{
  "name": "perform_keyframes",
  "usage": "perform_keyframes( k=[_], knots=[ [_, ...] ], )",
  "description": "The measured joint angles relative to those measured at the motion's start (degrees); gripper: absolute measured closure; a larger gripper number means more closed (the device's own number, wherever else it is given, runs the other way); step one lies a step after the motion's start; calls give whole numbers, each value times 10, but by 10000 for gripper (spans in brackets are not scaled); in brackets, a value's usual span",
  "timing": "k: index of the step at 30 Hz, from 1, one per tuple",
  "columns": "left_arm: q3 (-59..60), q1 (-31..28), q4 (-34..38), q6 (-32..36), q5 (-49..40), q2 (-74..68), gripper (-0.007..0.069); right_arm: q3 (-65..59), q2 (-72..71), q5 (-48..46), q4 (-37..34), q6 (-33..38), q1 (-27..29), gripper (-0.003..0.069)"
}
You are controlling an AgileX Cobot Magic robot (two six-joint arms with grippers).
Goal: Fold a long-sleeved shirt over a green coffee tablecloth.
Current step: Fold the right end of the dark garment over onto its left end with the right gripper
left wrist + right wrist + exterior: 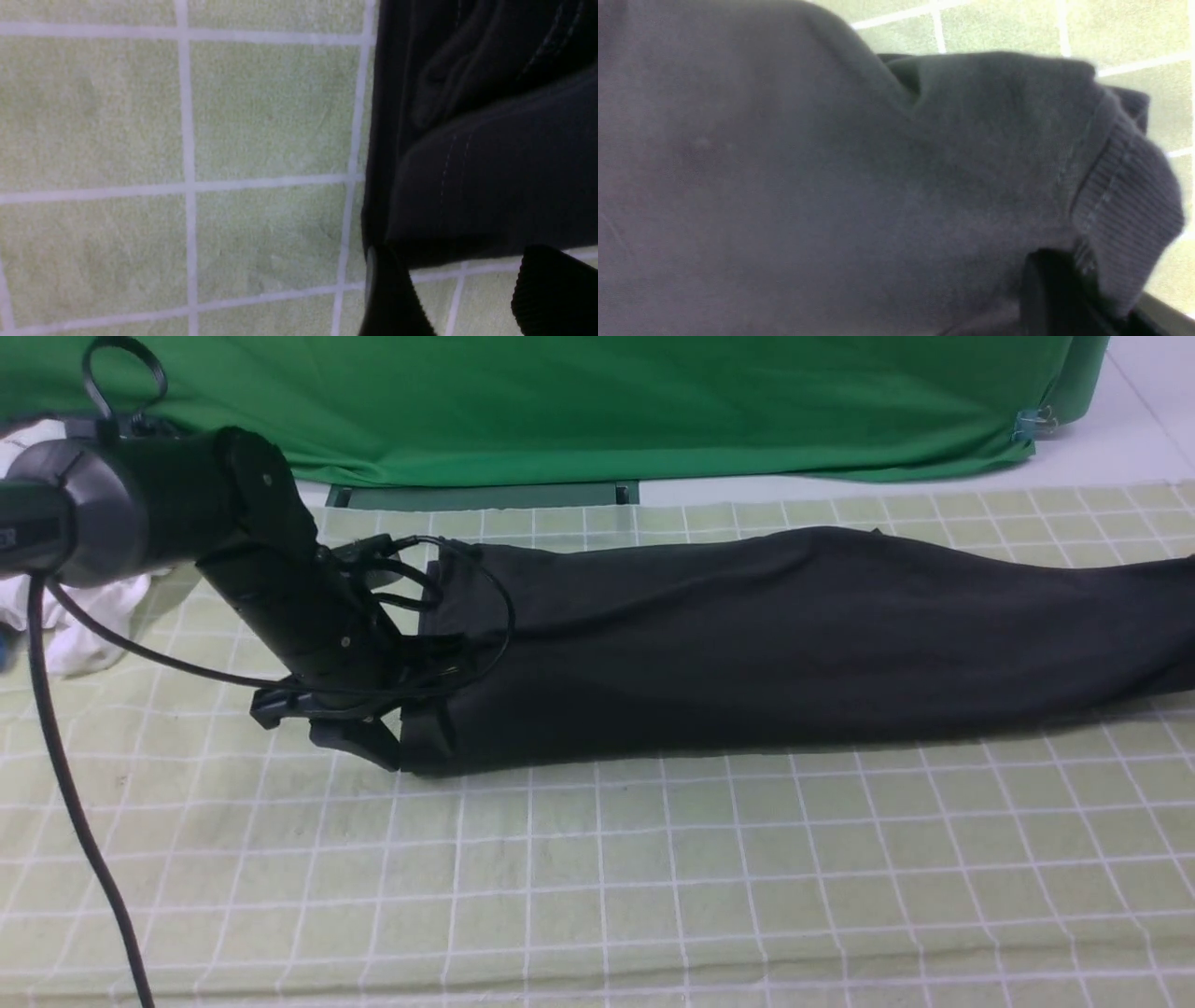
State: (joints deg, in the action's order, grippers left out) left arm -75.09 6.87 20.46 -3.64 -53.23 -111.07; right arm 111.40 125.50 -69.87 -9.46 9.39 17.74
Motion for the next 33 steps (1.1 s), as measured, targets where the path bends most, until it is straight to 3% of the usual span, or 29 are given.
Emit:
perform_keyframes(
  k=[4, 8, 12, 13, 16, 28, 33],
  knots=[
    [0, 0, 17, -9, -1, -17, 258, 0, 0, 0, -12, 0, -1, 644],
    [0, -1, 41, -5, 2, -31, 310, 0, 0, 0, -13, 0, -1, 644],
    [0, -1, 55, -3, 14, -35, 414, 0, 0, 0, -15, -3, -1, 644],
    [0, -1, 56, -3, 23, -35, 489, 0, -1, 0, -16, -4, -1, 644],
    [0, -1, 51, -3, 24, -35, 584, -12, -15, 3, -15, -6, -1, 644],
    [2, -1, 20, 32, -30, 9, 601, -164, -155, 4, 16, -3, 1, 644],
    [64, 6, 23, 36, -40, 54, 601, -251, -222, 1, 37, -3, 13, 644]
  ],
)
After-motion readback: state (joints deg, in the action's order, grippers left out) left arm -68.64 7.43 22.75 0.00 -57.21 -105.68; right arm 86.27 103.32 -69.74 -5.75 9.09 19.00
